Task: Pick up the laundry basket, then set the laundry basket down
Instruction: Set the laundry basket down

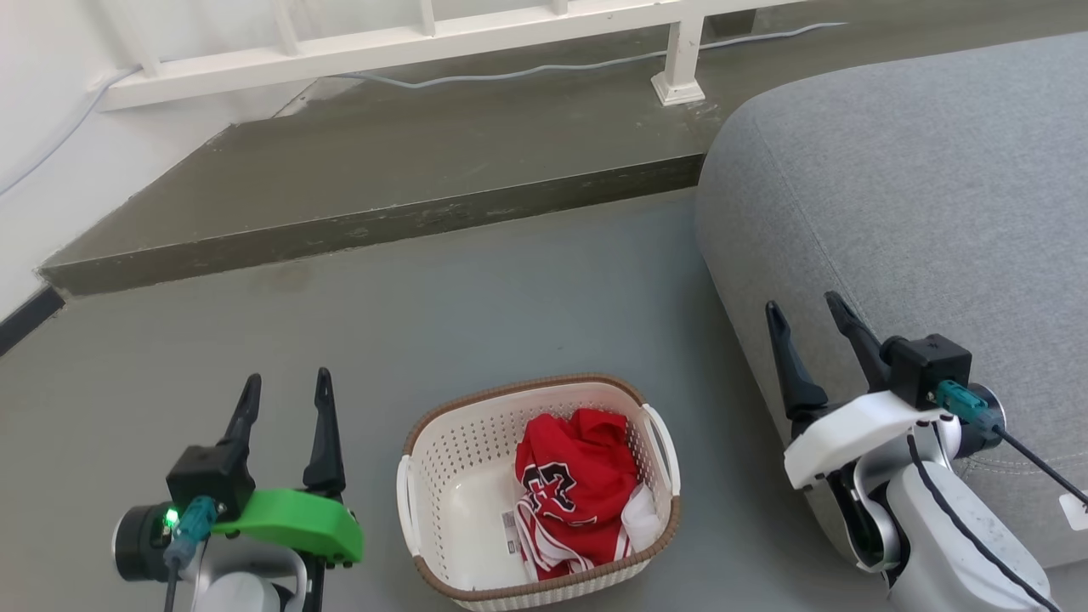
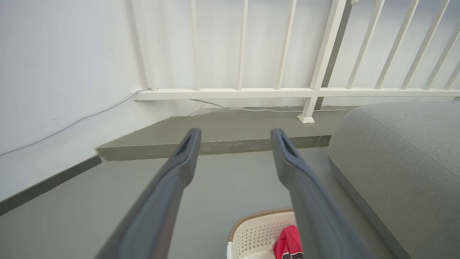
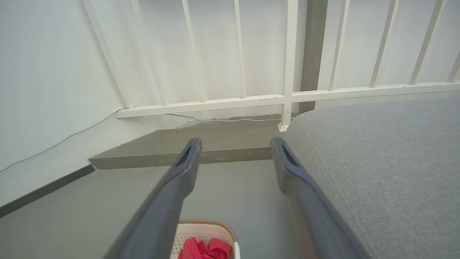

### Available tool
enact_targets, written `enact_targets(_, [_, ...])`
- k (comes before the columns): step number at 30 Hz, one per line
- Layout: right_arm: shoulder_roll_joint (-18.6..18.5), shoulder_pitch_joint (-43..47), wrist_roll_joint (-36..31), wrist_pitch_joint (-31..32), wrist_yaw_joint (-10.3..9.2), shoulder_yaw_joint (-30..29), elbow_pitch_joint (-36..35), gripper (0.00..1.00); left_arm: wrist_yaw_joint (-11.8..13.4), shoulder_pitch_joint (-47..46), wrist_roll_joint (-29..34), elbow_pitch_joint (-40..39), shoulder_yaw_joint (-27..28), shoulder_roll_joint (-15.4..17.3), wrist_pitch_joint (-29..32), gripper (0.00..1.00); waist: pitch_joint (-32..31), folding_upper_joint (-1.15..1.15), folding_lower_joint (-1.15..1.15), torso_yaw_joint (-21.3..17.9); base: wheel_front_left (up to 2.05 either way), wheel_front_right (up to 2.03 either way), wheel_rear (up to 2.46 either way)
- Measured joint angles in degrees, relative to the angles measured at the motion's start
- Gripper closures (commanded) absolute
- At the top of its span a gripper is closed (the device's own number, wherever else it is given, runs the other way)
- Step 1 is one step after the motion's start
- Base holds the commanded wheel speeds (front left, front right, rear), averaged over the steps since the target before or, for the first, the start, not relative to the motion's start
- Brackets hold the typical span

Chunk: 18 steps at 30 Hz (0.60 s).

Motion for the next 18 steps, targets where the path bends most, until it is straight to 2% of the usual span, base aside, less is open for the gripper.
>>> enact_targets(18, [1.1, 3.6, -1.9, 0.0, 0.69, -1.0, -3.6, 0.0, 0.1, 4.9, 2.0, -3.9, 0.1, -0.8, 0.0, 0.0, -0.1, 0.0, 0.0, 0.2, 0.0, 0.0, 0.0])
